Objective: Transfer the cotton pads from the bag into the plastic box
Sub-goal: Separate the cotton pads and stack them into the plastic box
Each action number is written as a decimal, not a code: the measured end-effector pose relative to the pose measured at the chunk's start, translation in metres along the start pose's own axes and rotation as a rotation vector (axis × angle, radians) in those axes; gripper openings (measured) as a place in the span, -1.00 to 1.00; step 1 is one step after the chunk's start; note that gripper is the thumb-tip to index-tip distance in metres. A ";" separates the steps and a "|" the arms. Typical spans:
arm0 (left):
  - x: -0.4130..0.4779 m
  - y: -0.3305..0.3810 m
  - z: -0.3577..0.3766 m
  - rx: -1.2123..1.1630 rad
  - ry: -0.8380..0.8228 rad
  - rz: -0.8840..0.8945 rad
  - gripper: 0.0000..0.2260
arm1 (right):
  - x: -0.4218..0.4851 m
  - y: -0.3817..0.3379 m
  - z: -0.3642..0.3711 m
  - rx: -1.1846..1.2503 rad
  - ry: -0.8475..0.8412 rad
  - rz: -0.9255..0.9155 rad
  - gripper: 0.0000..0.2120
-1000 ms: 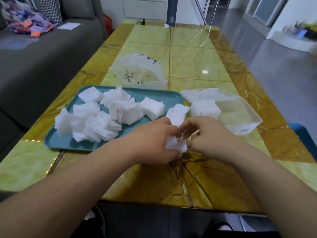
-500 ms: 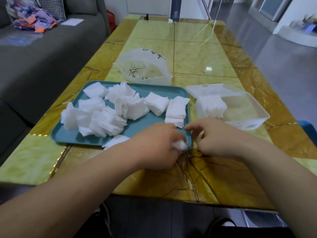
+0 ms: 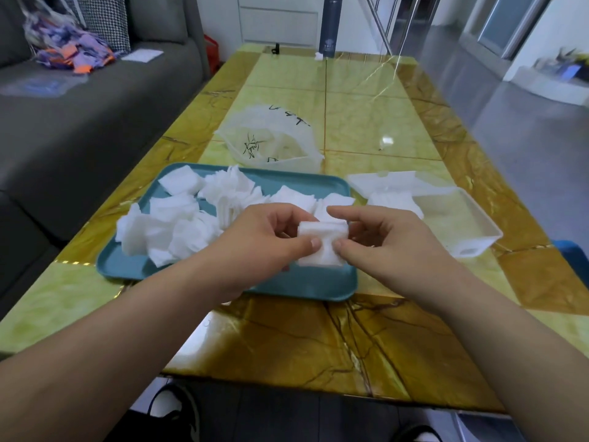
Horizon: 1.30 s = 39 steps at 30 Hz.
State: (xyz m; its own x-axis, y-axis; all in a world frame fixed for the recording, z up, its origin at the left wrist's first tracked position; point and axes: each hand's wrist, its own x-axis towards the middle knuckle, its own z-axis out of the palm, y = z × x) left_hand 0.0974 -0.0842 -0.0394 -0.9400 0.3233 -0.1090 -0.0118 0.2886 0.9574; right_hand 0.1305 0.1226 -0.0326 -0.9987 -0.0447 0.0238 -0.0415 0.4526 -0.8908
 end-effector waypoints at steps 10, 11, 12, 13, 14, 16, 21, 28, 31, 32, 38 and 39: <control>0.032 0.001 0.012 0.865 0.106 0.231 -0.81 | 0.011 0.004 -0.007 -0.089 0.329 0.005 -0.73; 0.038 0.001 0.017 0.917 0.095 0.264 -0.75 | 0.012 0.005 -0.010 -0.058 0.381 0.008 -0.74; 0.043 0.001 0.021 0.939 0.067 0.284 -0.69 | 0.013 0.006 -0.012 -0.008 0.424 0.013 -0.74; 0.048 0.001 0.025 0.972 0.026 0.293 -0.62 | 0.014 0.008 -0.014 0.040 0.457 0.021 -0.75; 0.052 0.001 0.029 1.018 -0.020 0.293 -0.55 | 0.014 0.009 -0.015 0.075 0.480 0.028 -0.75; 0.057 0.000 0.032 1.092 -0.119 0.265 -0.47 | 0.016 0.013 -0.017 0.124 0.505 0.040 -0.76; 0.046 -0.002 0.028 1.001 -0.188 0.185 -0.50 | 0.021 0.021 -0.021 0.138 0.504 0.065 -0.79; 0.022 0.001 0.016 0.913 -0.094 0.180 -0.82 | 0.027 0.025 -0.013 0.128 0.471 0.035 -0.83; 0.025 -0.002 0.016 0.859 -0.051 0.162 -0.81 | 0.027 0.025 -0.006 0.129 0.439 0.016 -0.83; 0.026 -0.004 0.016 0.849 -0.041 0.160 -0.80 | 0.027 0.025 -0.003 0.129 0.434 0.013 -0.83; 0.051 -0.011 0.010 0.855 0.068 0.173 -0.77 | 0.027 0.029 0.003 0.052 0.452 0.030 -0.76; 0.057 -0.012 0.009 0.865 0.046 0.176 -0.76 | 0.027 0.030 0.003 0.038 0.455 0.039 -0.74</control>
State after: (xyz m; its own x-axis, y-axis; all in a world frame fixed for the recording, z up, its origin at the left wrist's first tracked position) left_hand 0.0472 -0.0614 -0.0597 -0.9168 0.3963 0.0494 0.3792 0.8249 0.4193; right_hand 0.1025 0.1323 -0.0605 -0.9112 0.3709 0.1794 -0.0111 0.4131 -0.9106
